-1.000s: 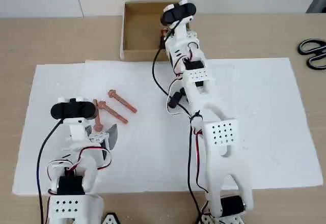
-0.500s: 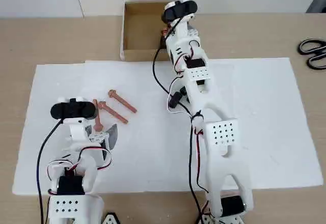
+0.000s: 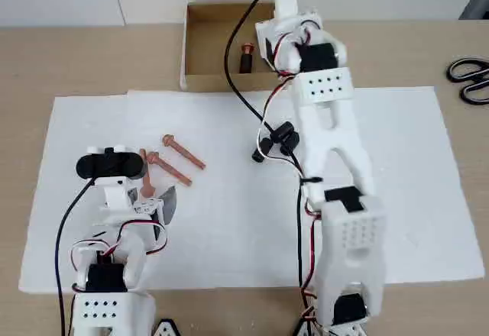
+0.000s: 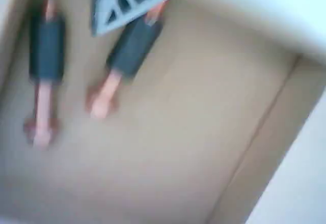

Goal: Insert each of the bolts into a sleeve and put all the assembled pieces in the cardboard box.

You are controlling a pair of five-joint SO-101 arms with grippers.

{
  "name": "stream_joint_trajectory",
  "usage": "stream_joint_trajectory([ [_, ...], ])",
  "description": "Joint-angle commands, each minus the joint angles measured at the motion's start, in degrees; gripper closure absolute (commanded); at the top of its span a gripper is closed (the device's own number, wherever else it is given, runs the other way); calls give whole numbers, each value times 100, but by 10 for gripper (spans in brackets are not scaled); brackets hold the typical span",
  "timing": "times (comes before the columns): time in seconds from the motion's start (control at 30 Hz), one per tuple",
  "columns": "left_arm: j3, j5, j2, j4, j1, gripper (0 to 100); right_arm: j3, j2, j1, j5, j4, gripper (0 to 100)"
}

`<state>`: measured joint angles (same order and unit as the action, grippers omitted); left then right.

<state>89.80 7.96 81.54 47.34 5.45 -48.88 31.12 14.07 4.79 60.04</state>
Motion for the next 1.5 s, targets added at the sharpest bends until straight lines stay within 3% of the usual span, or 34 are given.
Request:
stream_joint_trajectory([
  [0.0,-31,26,53,-132,-26,747,-387,-1068,-13,18,1095,829],
  [0.3,-31,26,53,-132,-26,747,-387,-2387,-13,9,3468,829],
  [0.53,-31,26,53,-132,-26,747,-229,-3767,57,-563,3618,829],
  [0.67,-31,26,53,-132,0,747,879,-4927,110,-695,3626,829],
  [0.87,-31,26,53,-132,9,747,3833,-6791,75,-695,3574,829],
  [1.0,-31,26,53,-132,9,747,5802,-7292,22,-695,2949,829],
  [1.17,-31,18,53,-132,9,747,7473,-7301,-365,-730,1095,829],
  [1.27,-31,9,53,-132,18,747,7956,-7301,-462,-730,541,829],
  [1.47,-31,9,53,-114,18,747,8062,-7178,-989,-1257,523,830],
])
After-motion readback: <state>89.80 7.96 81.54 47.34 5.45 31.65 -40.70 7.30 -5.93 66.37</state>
